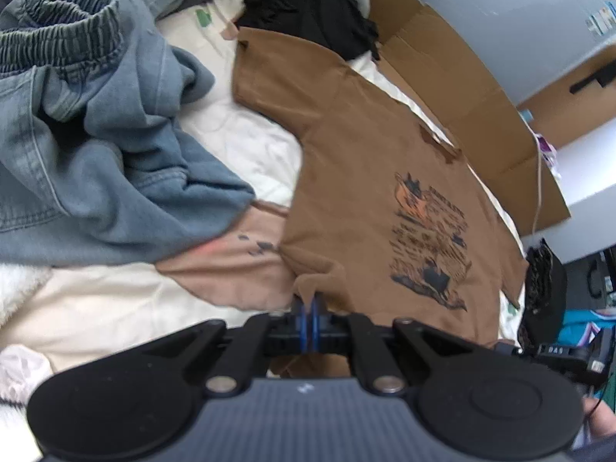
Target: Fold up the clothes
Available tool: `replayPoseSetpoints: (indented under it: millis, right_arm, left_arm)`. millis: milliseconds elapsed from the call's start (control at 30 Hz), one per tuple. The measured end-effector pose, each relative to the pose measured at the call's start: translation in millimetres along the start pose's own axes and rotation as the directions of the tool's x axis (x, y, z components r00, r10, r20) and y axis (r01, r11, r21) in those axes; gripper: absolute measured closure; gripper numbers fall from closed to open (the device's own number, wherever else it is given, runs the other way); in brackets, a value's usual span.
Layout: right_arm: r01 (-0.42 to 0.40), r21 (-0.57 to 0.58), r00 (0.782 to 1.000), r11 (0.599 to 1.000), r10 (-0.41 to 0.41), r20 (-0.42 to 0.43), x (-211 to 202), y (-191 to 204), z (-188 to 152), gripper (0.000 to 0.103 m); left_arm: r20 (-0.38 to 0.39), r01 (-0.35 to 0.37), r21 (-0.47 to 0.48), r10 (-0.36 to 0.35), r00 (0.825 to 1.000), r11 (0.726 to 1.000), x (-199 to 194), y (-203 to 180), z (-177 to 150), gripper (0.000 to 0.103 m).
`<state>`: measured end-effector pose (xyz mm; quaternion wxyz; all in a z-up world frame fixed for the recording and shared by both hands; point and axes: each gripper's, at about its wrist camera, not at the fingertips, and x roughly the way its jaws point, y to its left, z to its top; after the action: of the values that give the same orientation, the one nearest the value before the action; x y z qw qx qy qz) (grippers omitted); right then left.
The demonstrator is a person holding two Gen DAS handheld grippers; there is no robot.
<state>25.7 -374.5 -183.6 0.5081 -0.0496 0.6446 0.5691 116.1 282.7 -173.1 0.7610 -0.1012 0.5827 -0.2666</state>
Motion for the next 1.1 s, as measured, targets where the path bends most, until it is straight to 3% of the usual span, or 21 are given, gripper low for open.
replayPoseSetpoints:
  millis: [100, 167, 267, 400, 600, 833, 1100]
  right_arm:
    - [-0.005, -0.023, 1.000, 1.000, 0.004, -0.013, 14, 8, 16, 0.089]
    - [-0.020, -0.020, 1.000, 1.000, 0.020, -0.005, 15, 10, 24, 0.071]
    - [-0.052, -0.025, 0.998, 0.998, 0.053, 0.021, 8, 9, 32, 0.058]
    - [-0.064, -0.016, 0.996, 0.998, 0.065, 0.054, -8, 4, 35, 0.058]
    - [-0.089, 0.109, 0.991, 0.990, 0.077, 0.112, -27, -27, 18, 0.058]
    - [-0.106, 0.192, 0.992, 0.976, 0.091, 0.081, 14, -37, -7, 0.058]
    - [-0.172, 0.368, 0.975, 0.914, 0.106, 0.194, 51, -57, -17, 0.058]
  left_arm:
    - [0.003, -0.011, -0.015, 0.011, 1.000, 1.000, 9, 8, 7, 0.100]
    - [0.003, -0.016, -0.024, 0.016, 1.000, 1.000, 15, 11, 10, 0.100]
    - [-0.002, -0.030, -0.028, 0.030, 1.000, 0.999, 24, 16, 13, 0.100]
    - [-0.007, -0.043, -0.039, 0.043, 0.999, 0.998, 33, 21, 13, 0.100]
    - [-0.014, -0.048, -0.050, 0.047, 0.999, 0.998, 37, 25, 10, 0.100]
    - [-0.015, -0.046, -0.051, 0.045, 0.999, 0.998, 37, 25, 4, 0.100]
    - [-0.025, -0.043, -0.056, 0.041, 0.999, 0.997, 42, 27, -4, 0.100]
